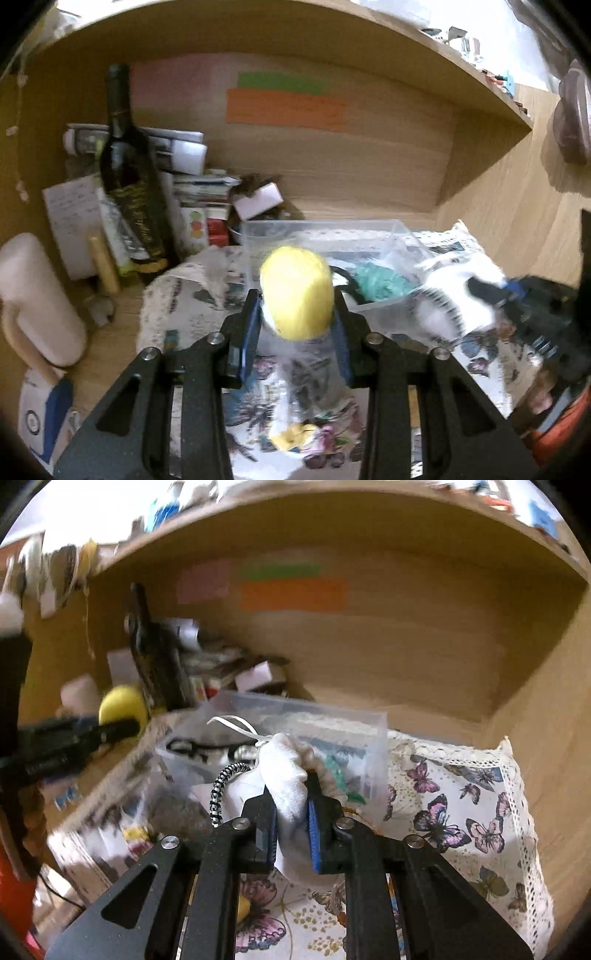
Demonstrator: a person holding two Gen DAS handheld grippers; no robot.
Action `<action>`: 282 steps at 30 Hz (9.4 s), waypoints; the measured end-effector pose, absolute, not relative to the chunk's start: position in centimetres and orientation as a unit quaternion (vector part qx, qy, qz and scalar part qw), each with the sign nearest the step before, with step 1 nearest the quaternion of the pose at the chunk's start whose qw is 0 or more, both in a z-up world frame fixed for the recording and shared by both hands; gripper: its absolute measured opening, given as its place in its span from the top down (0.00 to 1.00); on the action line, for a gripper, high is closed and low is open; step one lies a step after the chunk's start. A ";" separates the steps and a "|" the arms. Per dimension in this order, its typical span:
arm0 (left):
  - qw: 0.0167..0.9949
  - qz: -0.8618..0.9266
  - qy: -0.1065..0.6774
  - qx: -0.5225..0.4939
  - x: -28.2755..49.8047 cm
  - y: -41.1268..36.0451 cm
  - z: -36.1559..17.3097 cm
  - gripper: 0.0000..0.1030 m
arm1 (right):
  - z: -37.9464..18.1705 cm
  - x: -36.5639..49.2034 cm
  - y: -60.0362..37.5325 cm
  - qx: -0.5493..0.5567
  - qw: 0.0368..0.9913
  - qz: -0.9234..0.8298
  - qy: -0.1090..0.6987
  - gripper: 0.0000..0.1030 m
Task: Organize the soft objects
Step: 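Carry the ball and cloth bag over the box and release both inside, then grasp the clear plastic bag with the left tool while the right grasps the beaded bracelet, then move the plastic bag and bracelet over the box and release both inside, then grasp the floral scrunchie with the left tool while the right grasps the yellow sponge, then lower the scrunchie and sponge into the box and open both tools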
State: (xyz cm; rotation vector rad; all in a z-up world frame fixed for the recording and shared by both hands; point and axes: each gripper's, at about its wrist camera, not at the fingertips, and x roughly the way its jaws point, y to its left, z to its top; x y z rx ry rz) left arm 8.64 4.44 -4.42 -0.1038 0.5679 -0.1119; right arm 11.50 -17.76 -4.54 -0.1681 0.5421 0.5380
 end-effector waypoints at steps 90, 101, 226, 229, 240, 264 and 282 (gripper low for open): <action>0.949 -0.045 0.310 -0.029 10.7 4.8 -5.4 0.00 | -5.1 13.9 -17.3 -0.086 0.923 0.272 0.257 0.06; 0.916 -0.036 0.398 -0.027 10.3 5.0 -12.4 0.00 | -12.1 14.4 -14.2 -0.086 0.862 0.334 0.371 0.11; 0.926 0.019 0.377 -0.007 6.8 3.4 -12.4 0.12 | -12.1 10.4 -16.3 -0.080 0.877 0.308 0.361 0.04; 0.919 0.012 0.395 -0.014 6.8 3.5 -13.7 0.24 | -13.5 10.3 -15.7 -0.082 0.866 0.313 0.382 0.09; 0.920 0.001 0.390 -0.025 6.9 3.0 -14.6 0.93 | -13.4 10.0 -16.5 -0.070 0.872 0.307 0.376 0.51; 0.980 -0.007 0.197 0.011 8.9 0.7 -2.0 0.93 | -2.6 13.5 -19.9 -0.030 0.940 0.256 0.222 0.51; 0.945 -0.027 0.325 -0.018 17.9 1.9 -8.7 0.92 | -7.9 21.4 -13.8 -0.081 0.913 0.262 0.303 0.50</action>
